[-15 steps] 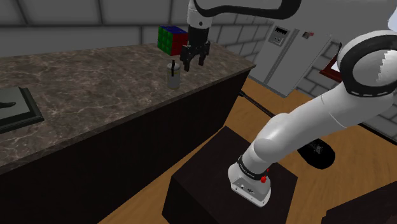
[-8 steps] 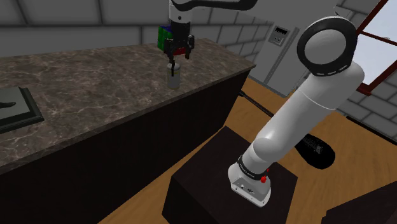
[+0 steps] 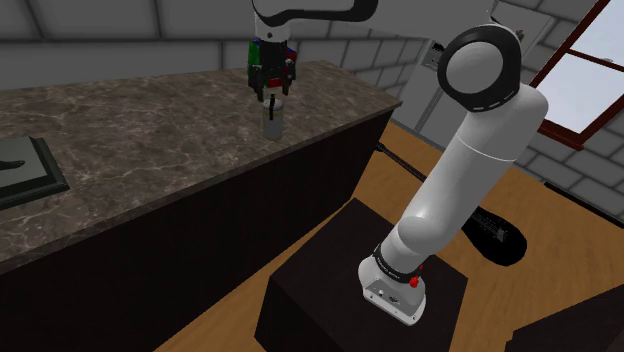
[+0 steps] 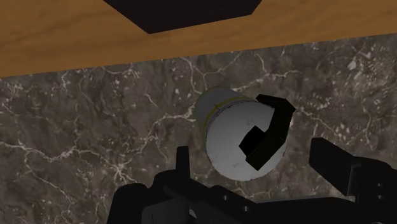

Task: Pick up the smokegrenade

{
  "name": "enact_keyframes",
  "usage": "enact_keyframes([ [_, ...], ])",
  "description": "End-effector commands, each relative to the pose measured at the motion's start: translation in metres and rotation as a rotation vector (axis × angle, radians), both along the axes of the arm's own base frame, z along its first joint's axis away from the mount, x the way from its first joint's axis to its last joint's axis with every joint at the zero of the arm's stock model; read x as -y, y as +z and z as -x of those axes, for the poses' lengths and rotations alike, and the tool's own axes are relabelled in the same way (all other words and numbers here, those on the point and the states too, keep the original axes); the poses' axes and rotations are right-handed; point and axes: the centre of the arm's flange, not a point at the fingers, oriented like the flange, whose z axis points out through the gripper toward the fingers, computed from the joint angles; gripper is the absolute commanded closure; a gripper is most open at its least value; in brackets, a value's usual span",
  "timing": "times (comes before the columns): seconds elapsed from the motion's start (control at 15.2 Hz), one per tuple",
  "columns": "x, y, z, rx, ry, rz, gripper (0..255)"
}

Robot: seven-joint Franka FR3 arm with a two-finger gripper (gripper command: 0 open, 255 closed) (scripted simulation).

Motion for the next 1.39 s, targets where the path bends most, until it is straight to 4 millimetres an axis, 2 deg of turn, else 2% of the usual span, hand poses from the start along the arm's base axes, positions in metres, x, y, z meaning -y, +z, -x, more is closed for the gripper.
enact_keyframes([
  [0.0, 0.000, -0.010, 0.001, 0.000, 0.000, 0.000, 0],
  [0.07, 0.000, -0.018, 0.001, 0.000, 0.000, 0.000, 0],
  [0.2, 0.000, -0.018, 0.001, 0.000, 0.000, 0.000, 0],
  [0.26, 0.000, -0.018, 0.001, 0.000, 0.000, 0.000, 255],
  [0.86, 0.000, -0.018, 0.001, 0.000, 0.000, 0.000, 255],
  [1.32, 0.000, 0.019, 0.001, 0.000, 0.000, 0.000, 255],
])
